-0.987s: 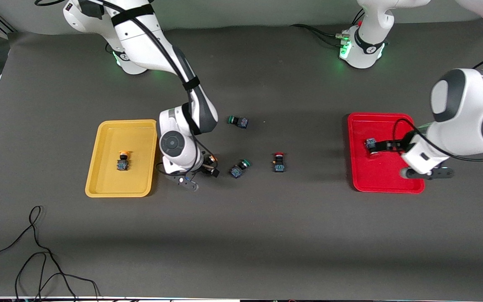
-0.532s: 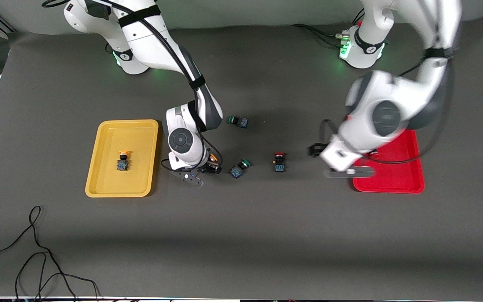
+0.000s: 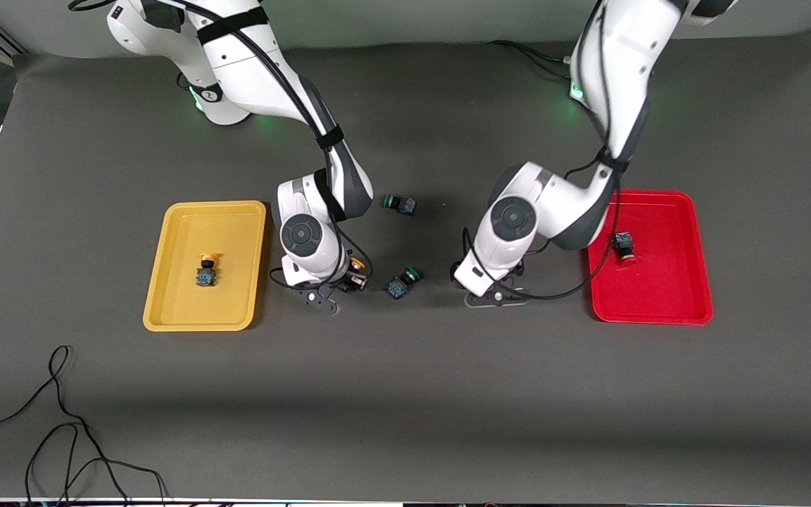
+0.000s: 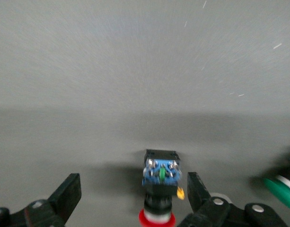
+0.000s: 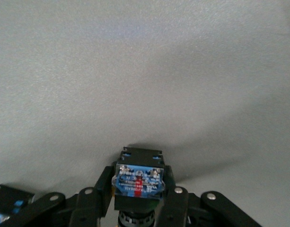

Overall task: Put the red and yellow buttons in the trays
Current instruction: 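Lower the orange button into the yellow tray and open the right gripper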

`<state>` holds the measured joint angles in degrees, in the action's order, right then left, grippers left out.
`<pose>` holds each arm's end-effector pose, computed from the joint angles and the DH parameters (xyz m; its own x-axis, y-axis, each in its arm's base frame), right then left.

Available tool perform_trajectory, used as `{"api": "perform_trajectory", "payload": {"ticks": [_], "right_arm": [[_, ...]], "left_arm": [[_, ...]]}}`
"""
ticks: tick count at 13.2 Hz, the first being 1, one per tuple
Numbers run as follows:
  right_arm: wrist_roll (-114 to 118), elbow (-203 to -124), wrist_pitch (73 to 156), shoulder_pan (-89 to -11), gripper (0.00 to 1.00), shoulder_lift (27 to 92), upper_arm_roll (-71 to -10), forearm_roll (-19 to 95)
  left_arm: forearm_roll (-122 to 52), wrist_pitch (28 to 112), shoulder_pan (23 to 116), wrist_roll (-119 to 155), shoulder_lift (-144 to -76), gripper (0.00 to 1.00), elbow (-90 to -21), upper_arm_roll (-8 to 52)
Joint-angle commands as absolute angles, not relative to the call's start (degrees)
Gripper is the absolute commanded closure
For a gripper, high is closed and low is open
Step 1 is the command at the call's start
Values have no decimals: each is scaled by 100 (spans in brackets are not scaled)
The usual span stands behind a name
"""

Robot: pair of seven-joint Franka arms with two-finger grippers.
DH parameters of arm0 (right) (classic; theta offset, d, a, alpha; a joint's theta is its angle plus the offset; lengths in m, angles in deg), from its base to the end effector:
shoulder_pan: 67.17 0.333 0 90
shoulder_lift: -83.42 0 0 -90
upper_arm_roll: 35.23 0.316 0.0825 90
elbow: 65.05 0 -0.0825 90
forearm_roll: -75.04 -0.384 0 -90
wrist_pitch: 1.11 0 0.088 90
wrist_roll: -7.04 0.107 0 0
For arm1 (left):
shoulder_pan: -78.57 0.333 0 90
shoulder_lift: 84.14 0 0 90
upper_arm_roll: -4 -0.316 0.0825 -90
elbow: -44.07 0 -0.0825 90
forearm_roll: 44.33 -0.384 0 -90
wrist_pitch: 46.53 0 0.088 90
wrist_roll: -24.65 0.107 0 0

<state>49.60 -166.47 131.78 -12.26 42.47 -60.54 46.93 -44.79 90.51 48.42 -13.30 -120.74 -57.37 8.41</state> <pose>0.5501 0.3455 0.1809 0.8776 -0.4720 -0.0838 -0.4726 -0.8812 0.0140 0.5450 -0.3706 0.1997 0.9970 0.0675 -0.0373 0.0684 -0.9974 0.0222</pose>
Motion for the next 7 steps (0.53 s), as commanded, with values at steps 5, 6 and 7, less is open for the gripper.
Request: {"api": "perform_trajectory", "payload": {"ticks": [5,6,7], "right_arm": [[3300,-16788,10580,-1198,84,6056,-7468,5665],[3001,-16962,10438,-1189,84,6196,-7687,5710],[2720,-17251,10436,-1180,84,6398,-7846,5711]], "left_arm": [[-4556,8961,4535,-1640,-12272,0,-5613,751],[-4548,8961,4526,-1640,-12272,0,-5613,751],[-4530,8961,4526,-1649,-12272,0,-5604,751]]}}
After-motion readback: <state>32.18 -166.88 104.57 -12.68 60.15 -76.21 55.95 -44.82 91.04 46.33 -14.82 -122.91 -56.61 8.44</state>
